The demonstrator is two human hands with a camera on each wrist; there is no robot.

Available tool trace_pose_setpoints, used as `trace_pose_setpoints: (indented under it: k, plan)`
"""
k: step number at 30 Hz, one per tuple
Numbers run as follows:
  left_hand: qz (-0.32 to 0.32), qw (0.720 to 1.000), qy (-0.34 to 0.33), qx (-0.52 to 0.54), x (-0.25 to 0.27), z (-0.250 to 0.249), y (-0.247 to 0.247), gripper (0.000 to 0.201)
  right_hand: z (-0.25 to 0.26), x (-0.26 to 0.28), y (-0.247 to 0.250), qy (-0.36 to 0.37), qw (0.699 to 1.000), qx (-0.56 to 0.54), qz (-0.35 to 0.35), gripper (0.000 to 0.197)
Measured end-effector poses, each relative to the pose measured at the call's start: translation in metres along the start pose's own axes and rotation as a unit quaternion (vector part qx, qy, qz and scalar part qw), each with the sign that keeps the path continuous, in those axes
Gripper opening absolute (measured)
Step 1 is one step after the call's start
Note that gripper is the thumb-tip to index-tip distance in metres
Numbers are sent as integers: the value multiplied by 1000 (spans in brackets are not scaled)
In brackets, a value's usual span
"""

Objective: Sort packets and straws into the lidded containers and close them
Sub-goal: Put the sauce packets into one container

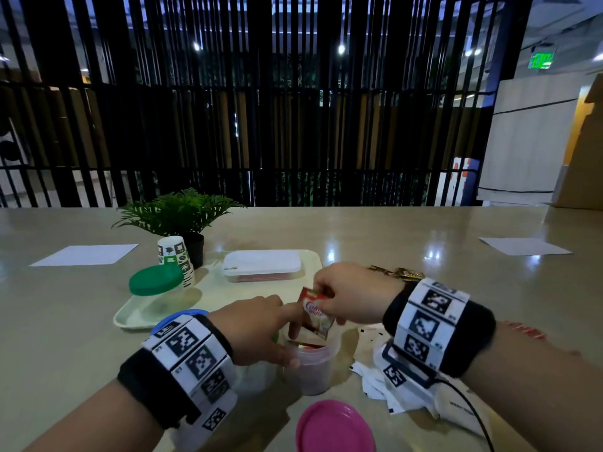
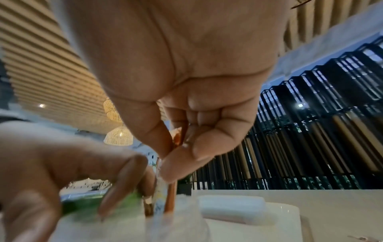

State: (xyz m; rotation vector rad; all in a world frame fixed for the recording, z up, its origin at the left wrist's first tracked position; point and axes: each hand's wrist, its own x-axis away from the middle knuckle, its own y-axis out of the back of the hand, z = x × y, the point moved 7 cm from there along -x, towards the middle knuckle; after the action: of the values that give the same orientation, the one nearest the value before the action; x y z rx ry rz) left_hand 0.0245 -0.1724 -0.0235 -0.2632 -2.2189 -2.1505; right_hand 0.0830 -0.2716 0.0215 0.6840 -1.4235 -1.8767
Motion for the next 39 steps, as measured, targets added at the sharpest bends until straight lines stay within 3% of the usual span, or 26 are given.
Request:
trace_pose_setpoints:
  k: [3,8,18,23,29,39]
  plan:
    - [-2,1000,0,-14,-1,1,-1,51,6,-1,-15,5,998,62,31,11]
    - [9,999,-1,-31,-1,-1,-1,43,10,-2,-36,16,988,122,91,20]
    - [5,1000,10,-26,0,0,0,46,6,2,-55,-20,974,69,216,34]
    - [9,999,10,-30,1,-2,1,46,9,-2,-64,-37,959,120,252,35]
    - [1,1000,16,-21,1,-1,1,47,7,-3,-61,-83,973,-7,214,38]
    - [-1,1000,7,-3,2,-3,2,53,5,-2,-64,-94,972,57,206,29]
